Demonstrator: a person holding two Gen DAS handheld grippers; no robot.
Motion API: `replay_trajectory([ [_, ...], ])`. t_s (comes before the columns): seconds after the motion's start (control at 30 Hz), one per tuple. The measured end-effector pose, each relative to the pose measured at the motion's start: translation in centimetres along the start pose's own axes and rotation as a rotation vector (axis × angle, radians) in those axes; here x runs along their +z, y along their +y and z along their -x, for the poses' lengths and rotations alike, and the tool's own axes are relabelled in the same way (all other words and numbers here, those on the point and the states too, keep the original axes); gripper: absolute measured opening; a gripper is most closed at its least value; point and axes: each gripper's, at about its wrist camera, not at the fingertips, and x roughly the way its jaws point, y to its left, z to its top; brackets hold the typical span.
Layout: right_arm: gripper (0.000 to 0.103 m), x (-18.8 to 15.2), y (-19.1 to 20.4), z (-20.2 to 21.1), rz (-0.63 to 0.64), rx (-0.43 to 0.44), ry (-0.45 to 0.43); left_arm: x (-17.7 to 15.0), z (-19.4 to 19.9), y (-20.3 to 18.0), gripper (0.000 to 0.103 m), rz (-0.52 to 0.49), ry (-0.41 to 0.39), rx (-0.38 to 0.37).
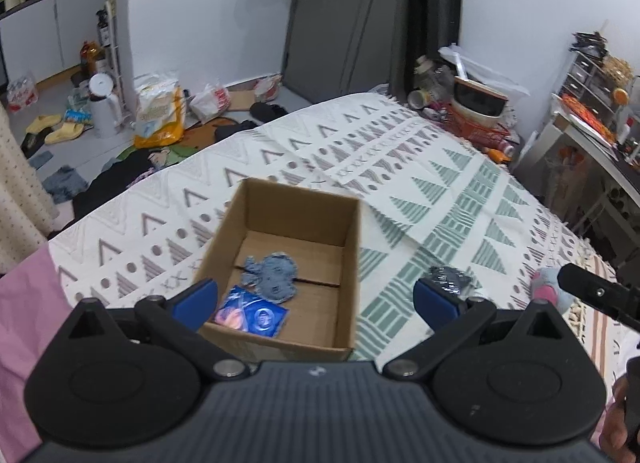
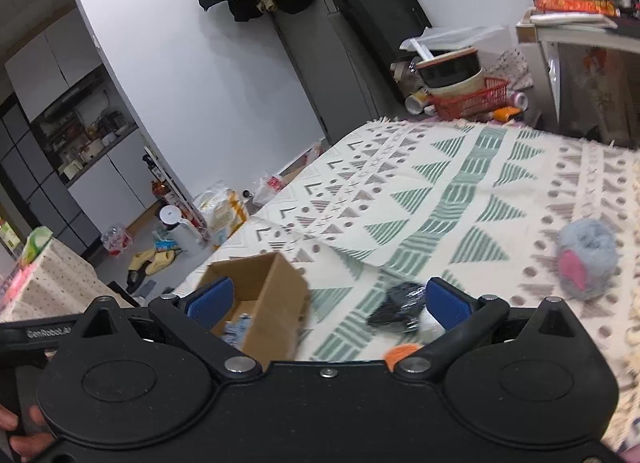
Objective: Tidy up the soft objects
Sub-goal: 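Withdraw both tools from the box back toward the remaining plushes, then grasp the orange burger plush with left tool while right tool grasps black-white plush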
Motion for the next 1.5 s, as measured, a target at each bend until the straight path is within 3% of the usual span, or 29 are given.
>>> replay_trajectory([
  [0.33,0.103,0.3,-5.3,1.0,0.008,-0.058,-0.002,-0.5,-1.0,-4.7,0.103,-0.067,0.018,0.021],
  [0.7,0.103,-0.7,-11.3,0.4,-0.135,-0.121,0.010,-1.2,-2.8,-9.1,0.103,-0.125,0.024,0.032],
  [0.97,0.099,-1.4,-14.0,-0.6,-0.198,-0.151,0.056,-1.7,-4.7,-12.4,0.100,-0.149,0.013,-0.012],
  [1.37,0.077,-2.7,-16.9,-3.8,-0.397,-0.017,0.188,-4.2,-10.5,-15.0,0.084,-0.158,0.111,-0.046],
  [1.5,0.076,-3.0,-16.5,-5.1,-0.410,0.018,0.222,-5.4,-12.8,-15.2,0.081,-0.143,0.151,-0.062],
])
